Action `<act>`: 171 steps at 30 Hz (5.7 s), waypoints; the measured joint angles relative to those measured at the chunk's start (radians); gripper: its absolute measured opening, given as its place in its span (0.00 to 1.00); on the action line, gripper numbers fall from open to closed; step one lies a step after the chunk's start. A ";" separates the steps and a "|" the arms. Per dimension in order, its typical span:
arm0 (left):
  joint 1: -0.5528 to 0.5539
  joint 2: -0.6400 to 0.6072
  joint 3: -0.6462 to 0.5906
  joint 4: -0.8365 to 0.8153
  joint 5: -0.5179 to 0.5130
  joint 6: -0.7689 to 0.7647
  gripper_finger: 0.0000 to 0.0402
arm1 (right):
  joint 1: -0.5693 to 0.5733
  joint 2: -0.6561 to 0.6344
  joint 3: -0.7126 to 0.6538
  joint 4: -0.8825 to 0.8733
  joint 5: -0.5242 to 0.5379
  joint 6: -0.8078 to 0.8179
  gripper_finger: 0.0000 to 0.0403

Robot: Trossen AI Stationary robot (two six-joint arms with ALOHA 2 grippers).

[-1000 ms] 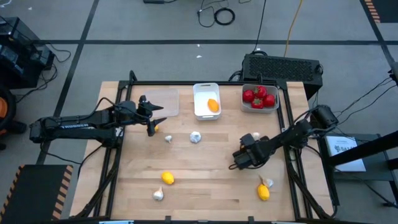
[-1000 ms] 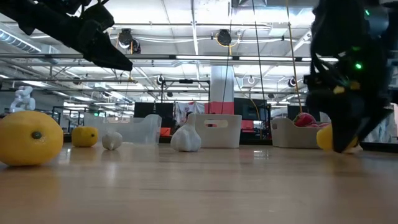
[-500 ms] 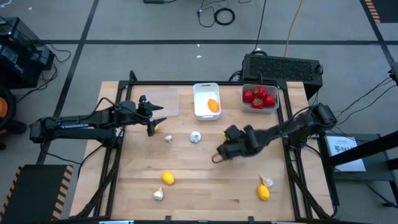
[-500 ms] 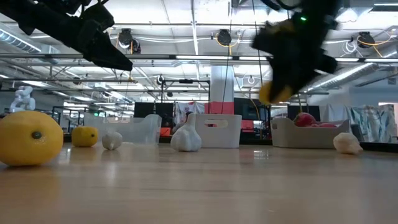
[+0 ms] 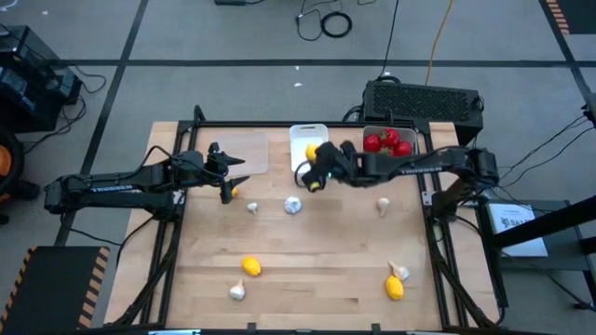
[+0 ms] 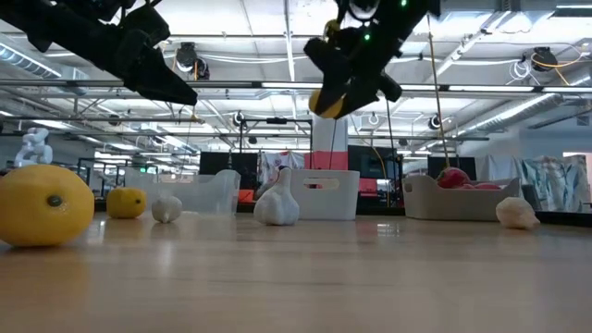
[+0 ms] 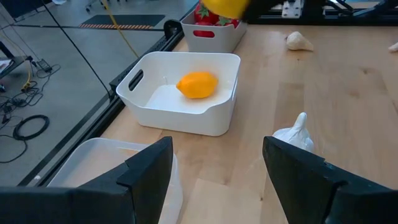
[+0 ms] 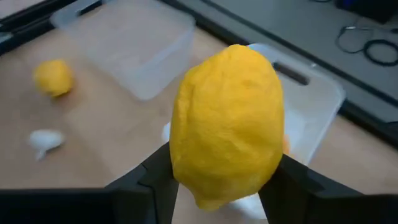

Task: Sort produce into baskets
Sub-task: Put the yellow lemon into the white bin

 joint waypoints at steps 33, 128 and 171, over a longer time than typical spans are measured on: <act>0.000 0.000 0.000 -0.001 0.007 0.011 0.64 | -0.120 0.082 0.078 0.011 -0.803 0.140 0.68; 0.000 0.000 0.000 -0.004 0.037 -0.022 0.64 | 0.742 0.082 -0.291 -0.174 -1.019 1.319 0.51; -0.025 0.005 -0.001 -0.125 0.050 -0.281 0.64 | -0.005 -0.135 -0.290 0.299 -0.481 0.066 0.44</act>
